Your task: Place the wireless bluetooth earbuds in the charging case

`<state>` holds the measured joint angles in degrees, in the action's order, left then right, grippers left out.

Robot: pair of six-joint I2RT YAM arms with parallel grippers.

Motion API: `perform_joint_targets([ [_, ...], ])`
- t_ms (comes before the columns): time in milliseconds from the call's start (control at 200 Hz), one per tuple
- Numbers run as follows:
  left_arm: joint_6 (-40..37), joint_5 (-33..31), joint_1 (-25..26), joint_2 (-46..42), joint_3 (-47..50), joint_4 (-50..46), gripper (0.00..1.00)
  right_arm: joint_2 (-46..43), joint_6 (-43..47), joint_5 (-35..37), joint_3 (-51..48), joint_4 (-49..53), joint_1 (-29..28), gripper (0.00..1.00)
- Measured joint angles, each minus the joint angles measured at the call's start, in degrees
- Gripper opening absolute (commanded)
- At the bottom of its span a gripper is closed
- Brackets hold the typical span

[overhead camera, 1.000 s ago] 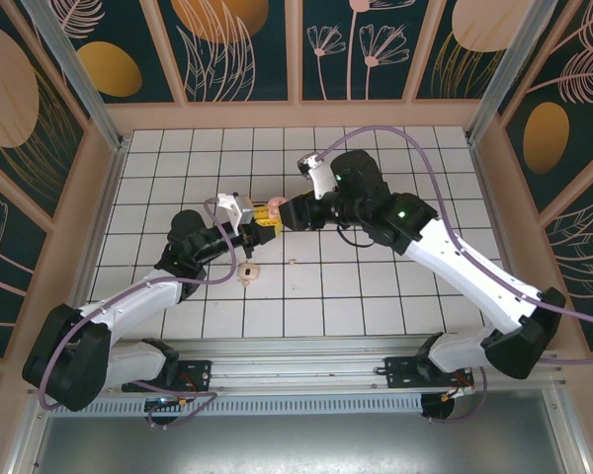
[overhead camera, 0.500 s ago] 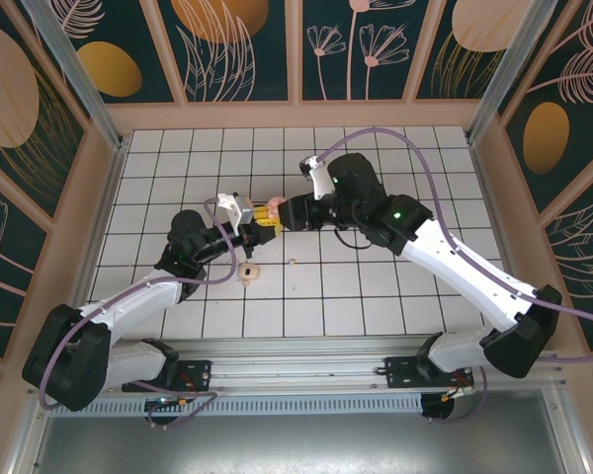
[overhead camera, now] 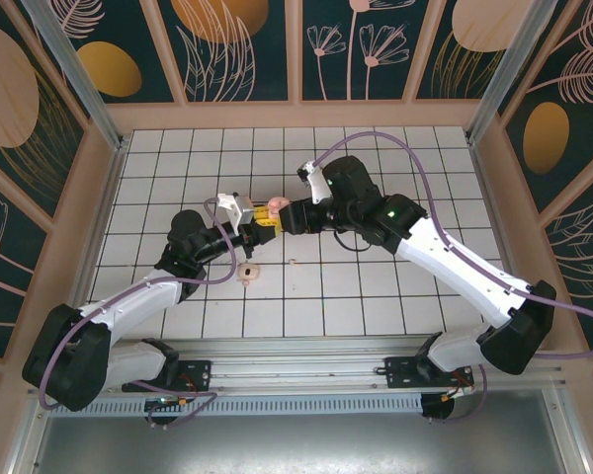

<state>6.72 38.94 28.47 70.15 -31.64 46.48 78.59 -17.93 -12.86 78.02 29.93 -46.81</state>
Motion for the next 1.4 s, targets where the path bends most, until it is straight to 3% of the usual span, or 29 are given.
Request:
perform_joint_targets([
  [746, 0.0, 0.0, 0.0, -0.02, 0.0, -0.02, 0.08, -4.11, -0.61, -1.05, -4.55, -3.02, 3.63, 0.48],
  [1036, 0.0, 0.0, 0.0, -0.02, 0.0, 0.0, 0.08, -9.55, -3.45, -7.69, -9.09, -8.41, 6.36, 0.36],
  [1396, 0.0, 0.0, 0.0, -0.02, 0.0, 0.0, 0.08, -6.97, -4.96, -12.7, -9.01, -10.69, 6.36, 0.25],
])
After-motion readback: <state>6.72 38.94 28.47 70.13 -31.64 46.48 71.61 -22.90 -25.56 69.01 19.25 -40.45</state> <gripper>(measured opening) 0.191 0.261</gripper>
